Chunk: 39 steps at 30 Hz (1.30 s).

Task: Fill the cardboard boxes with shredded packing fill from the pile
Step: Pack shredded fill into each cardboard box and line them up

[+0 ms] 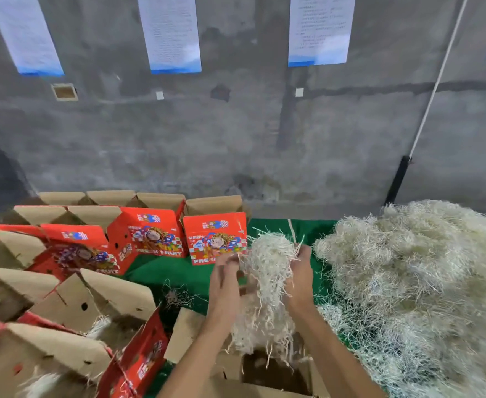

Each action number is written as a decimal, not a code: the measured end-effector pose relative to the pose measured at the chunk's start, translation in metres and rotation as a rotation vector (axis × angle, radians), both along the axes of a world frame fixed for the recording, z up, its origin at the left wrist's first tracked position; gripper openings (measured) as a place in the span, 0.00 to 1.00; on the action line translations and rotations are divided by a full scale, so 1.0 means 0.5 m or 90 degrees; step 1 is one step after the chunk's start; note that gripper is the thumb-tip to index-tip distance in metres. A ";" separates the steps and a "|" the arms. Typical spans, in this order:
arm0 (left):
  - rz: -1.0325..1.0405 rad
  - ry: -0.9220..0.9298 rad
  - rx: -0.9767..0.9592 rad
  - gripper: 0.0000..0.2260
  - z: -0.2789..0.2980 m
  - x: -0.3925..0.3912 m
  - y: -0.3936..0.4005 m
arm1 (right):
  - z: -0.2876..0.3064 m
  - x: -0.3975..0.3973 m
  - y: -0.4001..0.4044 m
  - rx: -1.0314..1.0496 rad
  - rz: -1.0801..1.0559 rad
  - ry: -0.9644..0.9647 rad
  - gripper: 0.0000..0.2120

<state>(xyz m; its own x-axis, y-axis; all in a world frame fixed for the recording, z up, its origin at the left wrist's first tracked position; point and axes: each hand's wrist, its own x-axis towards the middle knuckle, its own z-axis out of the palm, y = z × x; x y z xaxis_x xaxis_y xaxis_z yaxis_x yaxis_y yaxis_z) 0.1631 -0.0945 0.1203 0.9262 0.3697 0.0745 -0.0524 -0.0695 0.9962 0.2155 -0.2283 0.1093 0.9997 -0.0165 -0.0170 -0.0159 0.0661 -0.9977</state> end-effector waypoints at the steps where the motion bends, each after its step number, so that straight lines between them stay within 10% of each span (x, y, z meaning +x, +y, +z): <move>1: -0.013 -0.030 0.061 0.12 -0.001 -0.011 0.003 | 0.009 -0.009 0.006 0.066 -0.019 0.016 0.12; 4: 0.016 -0.079 0.125 0.27 -0.024 -0.017 -0.008 | 0.015 -0.046 0.046 0.007 0.007 -0.095 0.20; 7: 0.059 -0.115 -0.007 0.06 -0.016 0.001 0.009 | 0.022 -0.049 0.060 -0.078 0.020 -0.099 0.05; 13: 0.334 -0.069 -0.201 0.23 0.002 0.054 0.196 | 0.000 -0.010 -0.063 -0.032 -0.080 0.022 0.14; 16: 0.168 0.072 -0.095 0.24 -0.026 0.060 0.137 | -0.011 -0.019 -0.001 -0.003 -0.005 0.080 0.33; 19: 0.032 0.143 -0.022 0.20 -0.093 0.056 0.033 | -0.038 -0.035 0.081 -0.206 0.116 0.013 0.30; 26: 0.248 0.130 -0.129 0.22 -0.034 0.047 0.238 | -0.043 -0.002 -0.082 -0.115 -0.068 -0.050 0.25; 32: -0.011 0.194 0.015 0.20 -0.113 0.037 0.062 | -0.075 -0.061 0.091 -0.279 0.004 -0.040 0.19; 39: 0.198 0.231 -0.005 0.17 -0.086 0.032 0.228 | -0.076 -0.027 -0.079 -0.084 -0.131 -0.059 0.21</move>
